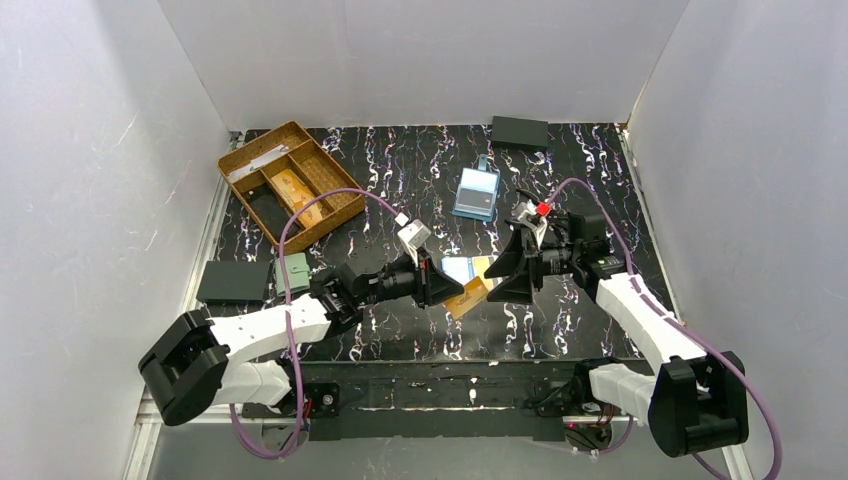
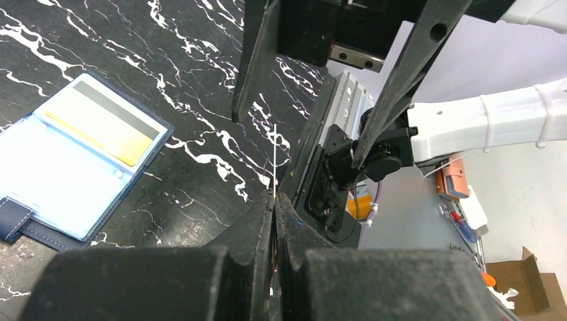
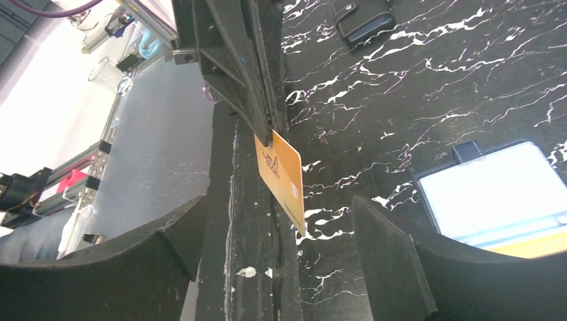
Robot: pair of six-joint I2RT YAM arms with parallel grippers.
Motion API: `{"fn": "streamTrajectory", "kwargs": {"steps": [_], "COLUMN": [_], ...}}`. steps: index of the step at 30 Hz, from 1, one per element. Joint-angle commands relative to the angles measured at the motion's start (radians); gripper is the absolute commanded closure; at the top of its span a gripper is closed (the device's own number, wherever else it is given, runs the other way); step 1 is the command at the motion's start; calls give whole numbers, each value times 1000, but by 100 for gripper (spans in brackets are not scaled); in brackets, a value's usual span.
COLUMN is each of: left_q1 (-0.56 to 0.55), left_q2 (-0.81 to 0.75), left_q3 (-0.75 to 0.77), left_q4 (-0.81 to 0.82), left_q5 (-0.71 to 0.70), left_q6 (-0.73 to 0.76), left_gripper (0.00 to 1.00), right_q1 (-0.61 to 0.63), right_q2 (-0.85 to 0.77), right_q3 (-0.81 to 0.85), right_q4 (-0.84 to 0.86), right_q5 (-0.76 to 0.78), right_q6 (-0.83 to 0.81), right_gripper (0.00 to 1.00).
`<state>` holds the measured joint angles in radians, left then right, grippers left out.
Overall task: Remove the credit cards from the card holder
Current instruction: Place the credit card in the storage box.
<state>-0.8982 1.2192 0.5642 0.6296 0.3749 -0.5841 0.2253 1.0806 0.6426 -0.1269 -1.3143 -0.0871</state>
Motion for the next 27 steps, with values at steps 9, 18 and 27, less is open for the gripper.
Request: {"fn": "streamTrajectory", "kwargs": {"steps": [9, 18, 27], "left_q1": [-1, -1, 77], "left_q2": [13, 18, -93], "left_q3": [29, 15, -144], "left_q4": [81, 112, 183], "left_q5": [14, 12, -85], "left_q6": [-49, -89, -400], "left_gripper": [100, 95, 13], "right_q1": [69, 74, 41], "right_q2": [59, 80, 78], "right_q3": [40, 36, 34], "right_q4": [58, 104, 219], "right_q5": [4, -56, -53], "right_q6": [34, 54, 234], "right_gripper": [57, 99, 99]}}
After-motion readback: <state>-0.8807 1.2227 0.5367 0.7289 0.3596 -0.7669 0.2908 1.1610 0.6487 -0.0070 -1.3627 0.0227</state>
